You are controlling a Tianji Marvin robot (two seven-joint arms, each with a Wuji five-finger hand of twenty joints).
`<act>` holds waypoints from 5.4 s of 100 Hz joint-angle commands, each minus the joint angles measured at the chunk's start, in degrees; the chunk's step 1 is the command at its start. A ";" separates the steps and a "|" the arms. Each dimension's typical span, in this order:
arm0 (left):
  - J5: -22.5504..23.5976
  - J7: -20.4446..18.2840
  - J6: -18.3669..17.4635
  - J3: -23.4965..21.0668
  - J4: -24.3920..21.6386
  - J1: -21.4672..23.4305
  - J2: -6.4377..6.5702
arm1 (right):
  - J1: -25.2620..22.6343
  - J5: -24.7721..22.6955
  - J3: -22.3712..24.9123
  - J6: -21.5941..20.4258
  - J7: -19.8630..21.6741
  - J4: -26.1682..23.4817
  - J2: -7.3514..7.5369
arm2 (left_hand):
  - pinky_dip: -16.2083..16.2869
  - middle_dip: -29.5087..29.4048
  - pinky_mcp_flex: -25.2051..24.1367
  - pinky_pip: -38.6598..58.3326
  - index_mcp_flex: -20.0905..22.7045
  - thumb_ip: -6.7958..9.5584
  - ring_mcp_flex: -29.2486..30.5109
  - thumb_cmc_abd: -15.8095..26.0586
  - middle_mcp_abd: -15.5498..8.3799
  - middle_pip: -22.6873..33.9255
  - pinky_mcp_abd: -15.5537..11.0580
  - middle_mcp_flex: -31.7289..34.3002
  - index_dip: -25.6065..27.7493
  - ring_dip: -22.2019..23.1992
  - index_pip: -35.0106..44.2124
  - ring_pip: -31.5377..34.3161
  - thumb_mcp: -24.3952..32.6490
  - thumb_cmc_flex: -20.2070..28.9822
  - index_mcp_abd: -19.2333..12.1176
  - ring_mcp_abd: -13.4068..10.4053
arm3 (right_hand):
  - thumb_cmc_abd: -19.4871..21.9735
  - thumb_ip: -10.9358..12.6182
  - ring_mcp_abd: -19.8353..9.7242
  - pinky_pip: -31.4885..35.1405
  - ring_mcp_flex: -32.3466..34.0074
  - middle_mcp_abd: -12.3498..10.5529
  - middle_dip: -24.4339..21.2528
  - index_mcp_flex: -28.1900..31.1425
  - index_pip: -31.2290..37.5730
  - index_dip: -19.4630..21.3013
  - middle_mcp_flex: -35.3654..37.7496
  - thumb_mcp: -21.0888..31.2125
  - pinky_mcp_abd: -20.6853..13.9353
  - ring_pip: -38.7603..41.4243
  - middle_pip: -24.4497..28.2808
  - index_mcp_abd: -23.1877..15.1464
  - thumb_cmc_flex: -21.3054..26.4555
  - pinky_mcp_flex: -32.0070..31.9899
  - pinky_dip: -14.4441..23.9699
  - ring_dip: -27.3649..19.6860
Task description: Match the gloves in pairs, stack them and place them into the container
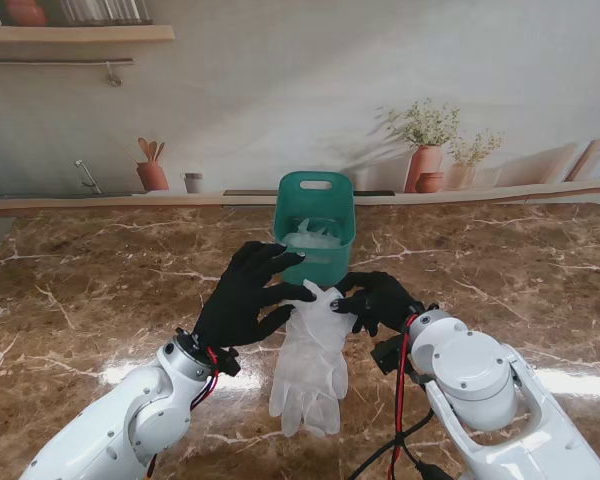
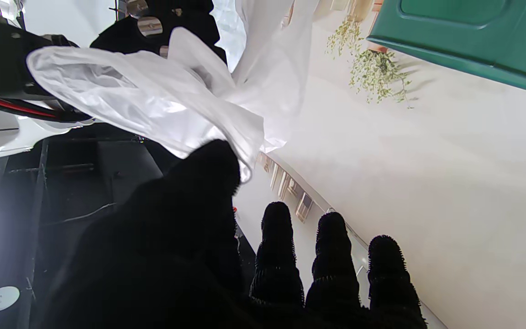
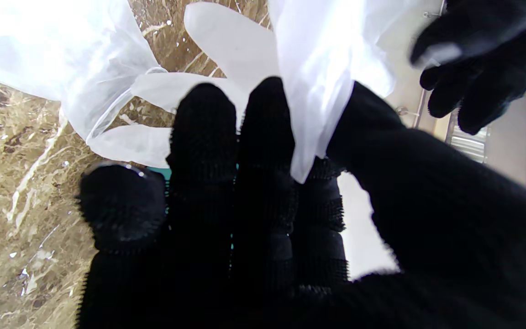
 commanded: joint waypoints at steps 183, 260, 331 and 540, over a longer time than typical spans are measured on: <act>-28.57 -21.28 4.87 -0.80 -6.62 1.96 -1.95 | -9.31 -29.26 4.78 -35.59 -23.72 8.09 -1.57 | -2.37 7.41 2.53 33.61 3.26 -5.05 35.14 0.99 3.91 7.66 4.82 52.46 27.77 8.54 17.15 13.28 -1.95 -0.76 5.70 4.92 | 9.30 -0.61 -1.15 -19.73 -22.39 0.75 -0.92 -9.13 -18.33 -12.80 -22.91 0.02 -0.77 -19.32 -14.73 2.18 7.81 -25.98 7.70 -3.77; -33.79 -30.12 7.76 -2.03 -8.45 0.74 -0.54 | -6.55 -43.36 2.87 -66.86 -24.70 12.85 0.59 | -2.83 7.80 2.08 32.74 3.73 -4.60 34.83 1.58 4.40 8.06 4.60 52.67 27.02 7.85 16.65 12.51 -3.54 0.37 6.81 5.23 | 2.32 7.27 -8.62 -46.55 -63.30 -4.01 -13.42 -3.37 -20.54 -3.62 -63.01 17.56 -6.26 -24.32 -11.35 -19.13 14.25 -45.41 9.42 -12.08; -36.68 -31.53 7.84 -0.03 -6.95 -1.66 -0.73 | -5.26 -51.27 0.89 -64.08 -29.80 11.38 1.21 | -4.43 8.37 0.12 28.02 0.24 -1.08 26.63 1.98 4.65 4.13 6.41 41.66 14.72 6.35 10.60 7.54 -11.06 1.15 5.29 5.88 | 6.01 -4.36 -9.30 -40.69 -54.40 -4.36 -6.30 4.10 0.20 -7.37 -47.42 -2.15 -6.21 -18.64 -8.25 -12.72 -8.46 -42.55 10.01 -7.89; -33.26 -29.69 3.80 -1.94 -12.14 5.23 -0.18 | -10.59 -15.68 4.29 -31.45 -0.70 4.35 1.94 | 0.41 17.17 -0.25 25.59 12.61 -2.26 29.02 -1.71 1.26 3.34 3.12 49.64 1.50 13.06 10.59 11.06 -2.29 4.37 -1.81 5.24 | 11.33 8.51 2.62 -39.67 -37.78 2.07 -4.59 -33.95 -44.65 -12.32 -41.92 -23.83 0.28 -29.61 -6.92 20.58 -21.40 -39.56 11.33 -5.73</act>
